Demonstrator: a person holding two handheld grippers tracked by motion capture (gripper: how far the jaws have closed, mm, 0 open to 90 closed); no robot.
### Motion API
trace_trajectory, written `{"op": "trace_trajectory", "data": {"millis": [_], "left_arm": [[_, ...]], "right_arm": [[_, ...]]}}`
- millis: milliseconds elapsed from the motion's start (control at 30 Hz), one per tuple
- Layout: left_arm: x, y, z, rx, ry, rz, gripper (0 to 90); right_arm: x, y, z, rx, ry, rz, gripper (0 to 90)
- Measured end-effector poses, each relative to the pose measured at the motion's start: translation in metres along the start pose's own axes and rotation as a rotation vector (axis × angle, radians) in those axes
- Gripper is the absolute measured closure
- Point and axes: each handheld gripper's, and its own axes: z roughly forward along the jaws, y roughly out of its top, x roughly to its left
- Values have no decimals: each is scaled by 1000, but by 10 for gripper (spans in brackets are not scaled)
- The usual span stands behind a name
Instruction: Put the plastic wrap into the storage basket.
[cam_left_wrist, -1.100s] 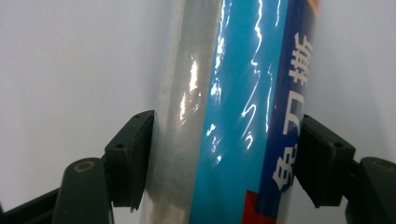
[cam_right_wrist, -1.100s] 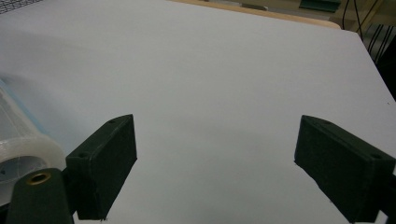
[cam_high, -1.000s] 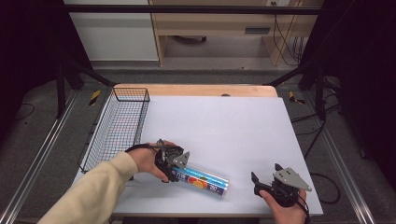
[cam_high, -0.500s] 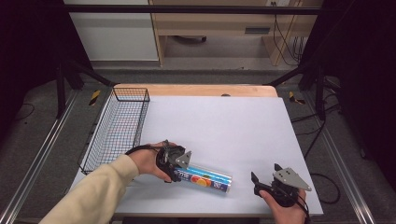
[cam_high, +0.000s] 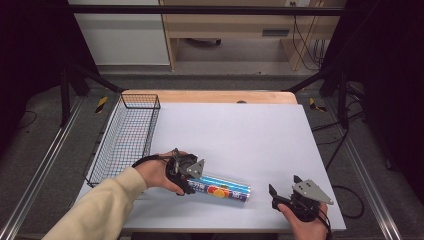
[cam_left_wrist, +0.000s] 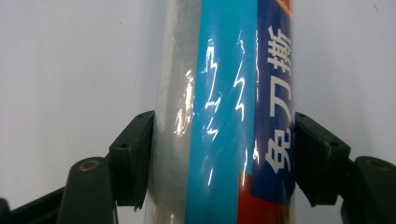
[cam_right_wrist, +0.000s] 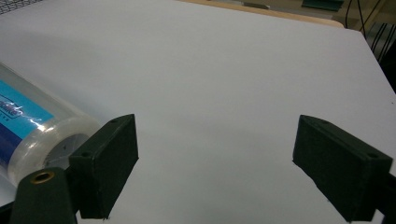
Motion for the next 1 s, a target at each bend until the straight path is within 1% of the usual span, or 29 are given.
{"op": "trace_trajectory", "data": {"millis": [33,133,267,367,500,533,600,633,667,700,767,833,867,900,1000], "left_arm": [[0,0,-1,-7,0,-10,310],[-1,-1,-5,-30,3,-19,312],[-2,0,-15,-68,21,-30,313],[-3,3,-25,-96,44,-36,313],[-6,6,-39,-142,70,-60,314],[-7,7,-43,-148,88,-56,315],[-8,8,-47,-171,102,-87,315],[-8,9,-50,-169,118,-91,315],[-8,10,-52,-180,123,-113,316],[-8,11,-55,-182,134,-118,316],[-9,14,-60,-209,141,-153,316],[-9,17,-65,-231,162,-167,317],[-9,17,-65,-231,162,-167,317],[-11,20,-68,-251,167,-183,317],[-14,27,-72,-261,186,-191,317]], "right_arm": [[0,0,0,0,-1,0,142],[0,0,0,1,-1,2,142],[0,0,0,-1,-4,3,142],[-1,0,-1,-5,-10,6,142],[-2,0,-1,-6,-14,13,142],[-2,0,-1,-6,-14,13,142],[-2,0,-1,-7,-16,12,142],[-2,0,-1,-6,-18,11,142],[-2,-1,-1,-6,-19,11,142],[-3,-1,-1,-6,-21,12,142],[-3,-1,-1,-6,-26,14,142],[-3,0,-2,-8,-28,16,142],[-3,0,-2,-8,-28,16,142],[-3,0,-2,-8,-28,17,142],[-4,-1,-2,-8,-31,15,142]]}}
